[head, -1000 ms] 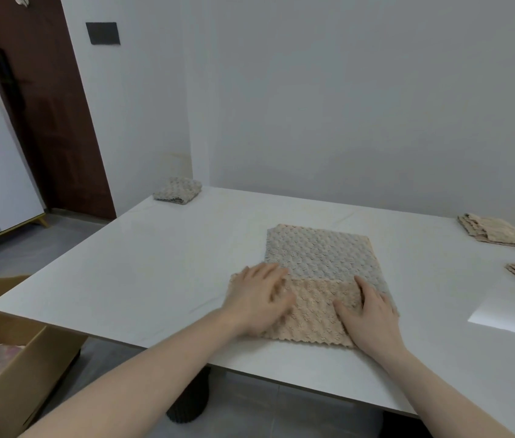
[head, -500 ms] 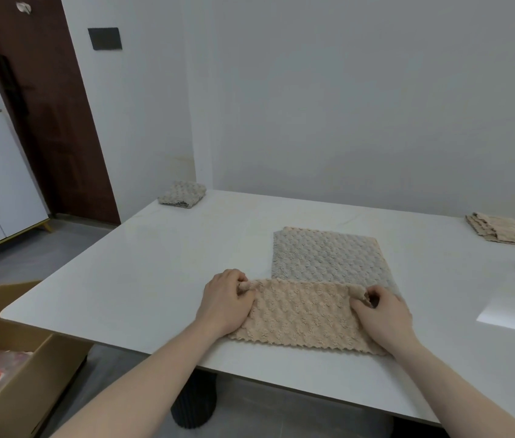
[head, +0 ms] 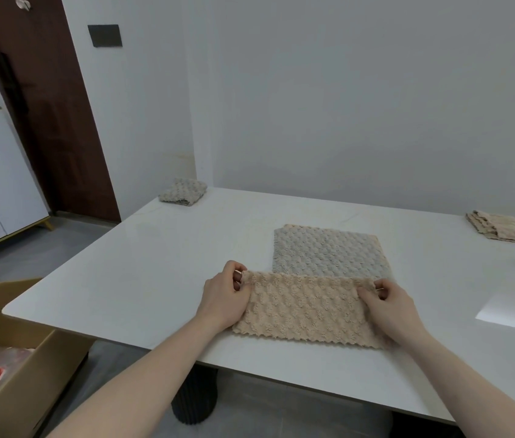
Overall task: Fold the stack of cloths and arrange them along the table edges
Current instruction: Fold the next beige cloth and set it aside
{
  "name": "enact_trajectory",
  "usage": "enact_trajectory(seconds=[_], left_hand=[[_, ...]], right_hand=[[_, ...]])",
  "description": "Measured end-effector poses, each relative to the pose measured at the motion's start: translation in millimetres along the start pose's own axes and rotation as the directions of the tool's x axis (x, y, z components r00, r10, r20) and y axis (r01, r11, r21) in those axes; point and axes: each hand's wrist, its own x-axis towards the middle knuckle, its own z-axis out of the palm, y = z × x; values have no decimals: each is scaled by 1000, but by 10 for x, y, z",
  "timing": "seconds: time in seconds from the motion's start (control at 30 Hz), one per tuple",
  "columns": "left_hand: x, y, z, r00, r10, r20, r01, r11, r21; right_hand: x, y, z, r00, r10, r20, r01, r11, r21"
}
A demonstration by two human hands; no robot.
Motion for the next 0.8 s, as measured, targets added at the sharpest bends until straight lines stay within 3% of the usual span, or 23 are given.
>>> enact_trajectory(seconds=[0.37, 0.6, 0.8], left_hand=[[7, 3, 7, 1000, 17, -15, -16, 999, 28], [7, -6, 10, 999, 46, -18, -45, 997, 69], [34, -36, 1, 998, 58, -13, -56, 996, 73]], right_hand=[[-12, -201, -136, 1000, -10, -10, 11, 993, 119], [-7, -594, -167, 977, 70, 203, -126, 954, 274], [-131, -977, -19, 945, 45, 323, -164, 921, 352]])
